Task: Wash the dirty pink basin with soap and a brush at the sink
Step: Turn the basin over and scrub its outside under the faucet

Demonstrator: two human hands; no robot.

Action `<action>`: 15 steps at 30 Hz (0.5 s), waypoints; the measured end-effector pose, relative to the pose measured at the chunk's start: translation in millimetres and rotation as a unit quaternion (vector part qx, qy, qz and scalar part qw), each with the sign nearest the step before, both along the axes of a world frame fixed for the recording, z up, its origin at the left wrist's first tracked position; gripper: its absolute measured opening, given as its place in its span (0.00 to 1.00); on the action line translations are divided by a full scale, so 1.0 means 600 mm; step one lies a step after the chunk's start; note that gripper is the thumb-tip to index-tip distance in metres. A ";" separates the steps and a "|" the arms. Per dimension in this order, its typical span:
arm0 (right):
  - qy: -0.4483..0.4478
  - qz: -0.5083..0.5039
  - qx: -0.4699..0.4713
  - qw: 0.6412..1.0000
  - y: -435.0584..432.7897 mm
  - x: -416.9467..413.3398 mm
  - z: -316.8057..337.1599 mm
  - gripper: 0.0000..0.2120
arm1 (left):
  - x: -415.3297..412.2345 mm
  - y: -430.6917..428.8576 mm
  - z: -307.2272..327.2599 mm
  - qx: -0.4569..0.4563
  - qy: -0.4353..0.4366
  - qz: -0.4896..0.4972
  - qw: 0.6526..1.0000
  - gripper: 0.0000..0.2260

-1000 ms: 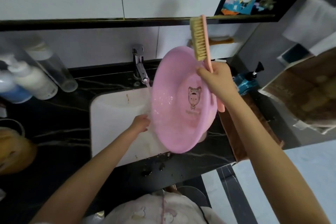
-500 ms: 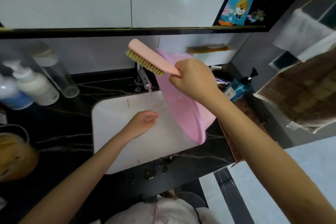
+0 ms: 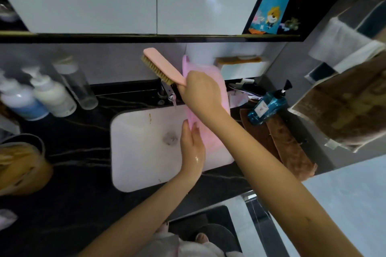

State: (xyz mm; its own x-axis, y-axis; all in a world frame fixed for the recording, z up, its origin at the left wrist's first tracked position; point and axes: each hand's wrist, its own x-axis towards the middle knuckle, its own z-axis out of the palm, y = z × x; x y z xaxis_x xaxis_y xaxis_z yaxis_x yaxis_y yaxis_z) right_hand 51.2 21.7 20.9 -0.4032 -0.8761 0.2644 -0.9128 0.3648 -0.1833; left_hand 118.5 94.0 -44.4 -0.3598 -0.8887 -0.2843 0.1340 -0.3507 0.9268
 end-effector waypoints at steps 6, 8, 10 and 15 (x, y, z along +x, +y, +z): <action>-0.042 0.008 -0.071 0.997 0.093 -0.074 0.025 0.16 | 0.000 0.010 -0.001 0.061 0.105 0.105 0.987 0.09; -0.071 -0.025 -0.073 0.994 0.122 -0.122 0.019 0.16 | 0.001 0.016 -0.004 0.062 0.116 0.116 0.985 0.11; -0.108 -0.062 -0.064 0.990 0.168 -0.177 0.004 0.15 | -0.002 0.045 0.003 0.056 0.117 0.128 0.983 0.13; -0.183 -0.096 -0.052 0.977 0.246 -0.260 -0.056 0.15 | 0.011 0.100 0.004 0.094 0.152 0.185 0.966 0.18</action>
State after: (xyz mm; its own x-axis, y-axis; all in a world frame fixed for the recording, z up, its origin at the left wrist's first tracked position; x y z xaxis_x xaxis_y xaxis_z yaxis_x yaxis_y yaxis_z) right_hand -105.0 169.4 -12.8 -0.6414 -0.7515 0.1546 -0.6958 0.4848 -0.5300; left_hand 125.2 154.2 -42.0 -0.1188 -0.9155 -0.3843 0.5380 -0.3847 0.7500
